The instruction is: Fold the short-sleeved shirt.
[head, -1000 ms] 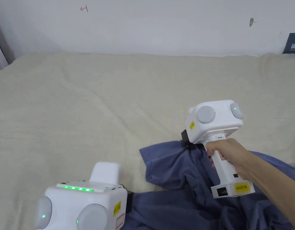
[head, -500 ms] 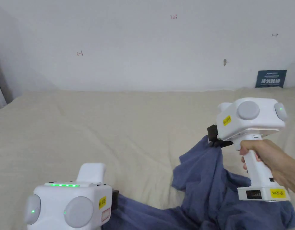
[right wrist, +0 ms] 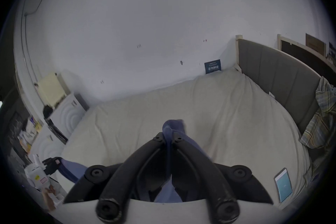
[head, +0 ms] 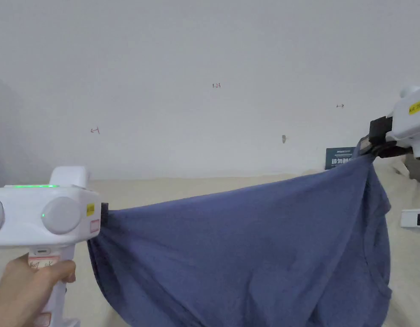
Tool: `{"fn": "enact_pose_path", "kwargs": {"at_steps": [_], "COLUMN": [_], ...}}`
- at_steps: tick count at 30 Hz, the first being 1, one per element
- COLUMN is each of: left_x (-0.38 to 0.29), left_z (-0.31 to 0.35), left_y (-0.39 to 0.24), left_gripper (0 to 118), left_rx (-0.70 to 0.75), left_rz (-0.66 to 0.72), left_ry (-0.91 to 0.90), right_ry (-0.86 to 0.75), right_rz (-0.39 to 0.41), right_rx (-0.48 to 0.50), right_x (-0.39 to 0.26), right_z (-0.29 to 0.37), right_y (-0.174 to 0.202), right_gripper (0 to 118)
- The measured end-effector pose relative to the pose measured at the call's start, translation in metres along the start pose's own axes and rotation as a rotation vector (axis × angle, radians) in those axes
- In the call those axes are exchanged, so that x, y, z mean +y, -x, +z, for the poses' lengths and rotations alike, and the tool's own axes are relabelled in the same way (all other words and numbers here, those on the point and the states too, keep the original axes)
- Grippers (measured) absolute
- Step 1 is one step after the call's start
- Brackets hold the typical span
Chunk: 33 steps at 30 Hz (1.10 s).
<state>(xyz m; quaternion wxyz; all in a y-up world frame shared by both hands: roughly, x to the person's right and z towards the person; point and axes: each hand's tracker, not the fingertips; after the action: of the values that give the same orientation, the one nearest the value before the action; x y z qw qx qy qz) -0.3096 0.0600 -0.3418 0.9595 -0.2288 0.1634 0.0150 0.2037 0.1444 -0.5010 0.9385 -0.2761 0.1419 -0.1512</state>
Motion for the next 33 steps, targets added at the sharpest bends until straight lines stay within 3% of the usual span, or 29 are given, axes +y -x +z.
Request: {"fn": "enact_pose_path", "kwargs": {"at_steps": [2,7,12,16,27,31,33], "left_x": [0.02,0.073,0.142,0.2,0.325,0.345,0.359], "left_z": [0.012,0.008,-0.002,-0.002,-0.039,-0.049,-0.062], "left_y": [-0.003,-0.01,-0.011,-0.016,-0.015,-0.013,0.0], "left_gripper": [3,3,3,3,3,3,3], "left_rx": [-0.034,-0.006,-0.001,0.023,0.105,0.118,0.111], "left_rz": [0.039,-0.015,-0.024,-0.037,-0.052,-0.016,0.014], "left_ry": [-0.054,-0.114,-0.19,-0.274,-0.366,-0.395,-0.462], "right_ry": [-0.003,-0.064,-0.1,-0.164,-0.23,-0.263,-0.279], "right_rz": [-0.046,-0.051,-0.01,-0.066,0.004,-0.003,0.009], "right_rx": [0.028,-0.001,-0.043,-0.018,-0.059,-0.029,-0.034], "right_x": [0.012,0.043,0.077,0.12,0.245,0.267,0.244], "right_z": [0.01,0.024,0.022,0.016,-0.034,-0.046,-0.025], "right_y": [-0.002,-0.002,0.015,0.028,0.085,0.1,0.118], "right_gripper": [3,3,3,3,3,3,3]}}
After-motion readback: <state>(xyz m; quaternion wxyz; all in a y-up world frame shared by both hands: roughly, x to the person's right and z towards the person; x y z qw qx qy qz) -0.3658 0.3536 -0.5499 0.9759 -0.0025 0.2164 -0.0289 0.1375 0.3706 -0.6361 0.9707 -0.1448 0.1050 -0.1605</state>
